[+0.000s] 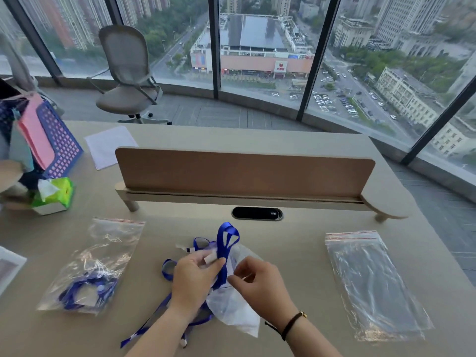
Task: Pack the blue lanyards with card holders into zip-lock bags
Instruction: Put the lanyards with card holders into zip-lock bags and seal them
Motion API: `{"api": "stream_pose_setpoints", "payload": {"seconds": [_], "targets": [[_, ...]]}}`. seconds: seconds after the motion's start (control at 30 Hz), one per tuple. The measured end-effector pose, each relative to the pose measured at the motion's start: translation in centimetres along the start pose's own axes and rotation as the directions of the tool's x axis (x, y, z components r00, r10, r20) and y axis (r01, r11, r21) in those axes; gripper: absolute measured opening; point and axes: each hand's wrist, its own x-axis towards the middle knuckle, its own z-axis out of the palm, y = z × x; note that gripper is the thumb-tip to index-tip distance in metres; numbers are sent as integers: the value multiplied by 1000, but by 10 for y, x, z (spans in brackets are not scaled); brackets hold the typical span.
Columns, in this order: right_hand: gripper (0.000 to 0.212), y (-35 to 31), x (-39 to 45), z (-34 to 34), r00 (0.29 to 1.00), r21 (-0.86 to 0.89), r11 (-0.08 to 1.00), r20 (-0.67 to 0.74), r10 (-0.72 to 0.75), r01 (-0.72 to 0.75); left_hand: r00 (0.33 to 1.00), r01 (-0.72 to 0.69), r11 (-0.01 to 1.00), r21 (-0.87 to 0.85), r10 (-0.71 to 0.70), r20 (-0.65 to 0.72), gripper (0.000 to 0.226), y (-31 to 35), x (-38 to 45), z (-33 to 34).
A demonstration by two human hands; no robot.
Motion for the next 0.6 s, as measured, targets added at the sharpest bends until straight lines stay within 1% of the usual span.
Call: {"api": "stream_pose_setpoints", "payload": {"seconds": [0.07,0.13,0.17,0.23,0.3,0.37,0.47,0.53,0.6], "targets": [[9,-2,1,-2,1000,-11,1000,1,-5,5,997,-8,998,70,2,83,21,-1,-1,-3],[10,-3,2,-3,1000,5,1000,2,-15,15,994,-35,979,200,14,109,22,-4,2,-3],[11,-2,2,-3,1000,21,1000,3,-16,16,992,-30,963,266,-4,127,26,-7,5,-4],[13,-2,1,-3,1000,55,998,12,-9,8,978,18,911,411,-102,184,29,-13,11,-4],[14,-1,1,-3,1000,74,997,10,-3,2,958,17,846,532,-167,234,21,-17,15,-5],[16,2,3,-5,1000,69,998,-5,-4,5,949,-2,800,600,-187,253,18,-18,18,-6],[16,4,5,-7,1000,52,999,-13,-16,17,931,-25,742,670,-227,286,27,-19,23,-7],[14,6,5,-9,1000,54,998,-16,-19,20,939,-64,701,710,-199,280,32,-18,24,-5],[14,7,5,-11,999,58,998,-30,-17,19,958,-139,629,765,-109,264,36,-16,24,-7]]}}
